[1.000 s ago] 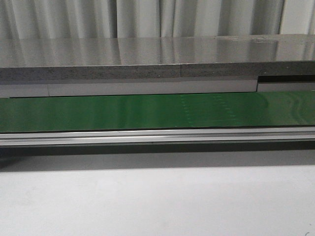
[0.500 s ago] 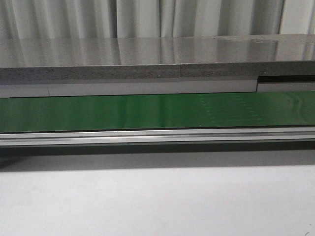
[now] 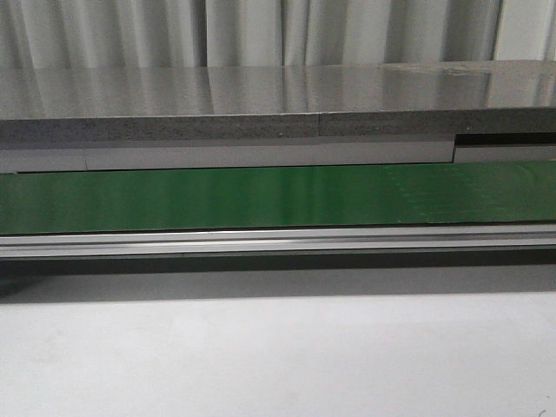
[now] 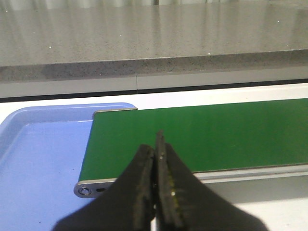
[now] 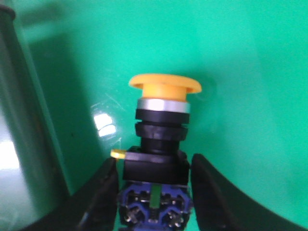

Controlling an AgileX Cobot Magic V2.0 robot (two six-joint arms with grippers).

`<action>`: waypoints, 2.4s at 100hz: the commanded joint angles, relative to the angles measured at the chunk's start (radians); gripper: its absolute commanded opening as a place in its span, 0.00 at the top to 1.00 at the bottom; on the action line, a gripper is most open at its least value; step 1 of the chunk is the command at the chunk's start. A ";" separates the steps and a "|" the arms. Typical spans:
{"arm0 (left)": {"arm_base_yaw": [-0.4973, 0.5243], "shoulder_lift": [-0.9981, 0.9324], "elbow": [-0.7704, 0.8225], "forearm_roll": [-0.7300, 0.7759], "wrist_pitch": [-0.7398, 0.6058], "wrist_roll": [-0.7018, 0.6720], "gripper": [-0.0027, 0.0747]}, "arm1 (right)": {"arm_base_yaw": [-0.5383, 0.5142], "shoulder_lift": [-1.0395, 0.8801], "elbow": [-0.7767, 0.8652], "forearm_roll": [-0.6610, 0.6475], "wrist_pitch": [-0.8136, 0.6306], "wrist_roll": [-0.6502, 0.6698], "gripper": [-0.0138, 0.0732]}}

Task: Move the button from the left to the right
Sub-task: 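Lower the button into the green tray and open the right gripper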

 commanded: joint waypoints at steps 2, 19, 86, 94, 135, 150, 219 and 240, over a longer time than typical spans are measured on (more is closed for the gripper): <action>-0.008 0.006 -0.025 -0.013 -0.076 0.002 0.99 | -0.005 -0.045 -0.033 0.009 -0.049 -0.008 0.45; -0.008 0.006 -0.025 -0.013 -0.076 0.002 0.99 | -0.005 -0.045 -0.033 0.009 -0.050 -0.008 0.26; -0.008 0.006 -0.025 -0.013 -0.076 0.002 0.99 | 0.117 -0.271 -0.034 0.106 -0.138 0.019 0.26; -0.008 0.006 -0.025 -0.013 -0.076 0.002 0.99 | 0.158 -0.324 -0.023 0.106 -0.160 0.019 0.26; -0.008 0.006 -0.025 -0.013 -0.076 0.002 0.99 | 0.333 -0.656 0.280 0.105 -0.415 0.019 0.26; -0.008 0.006 -0.025 -0.013 -0.076 0.002 0.99 | 0.374 -0.795 0.461 0.105 -0.519 0.019 0.26; -0.008 0.006 -0.025 -0.013 -0.076 0.002 0.99 | 0.443 -1.447 0.846 0.105 -0.524 0.019 0.26; -0.008 0.006 -0.025 -0.013 -0.076 0.002 0.99 | 0.443 -1.456 0.846 0.105 -0.462 0.019 0.27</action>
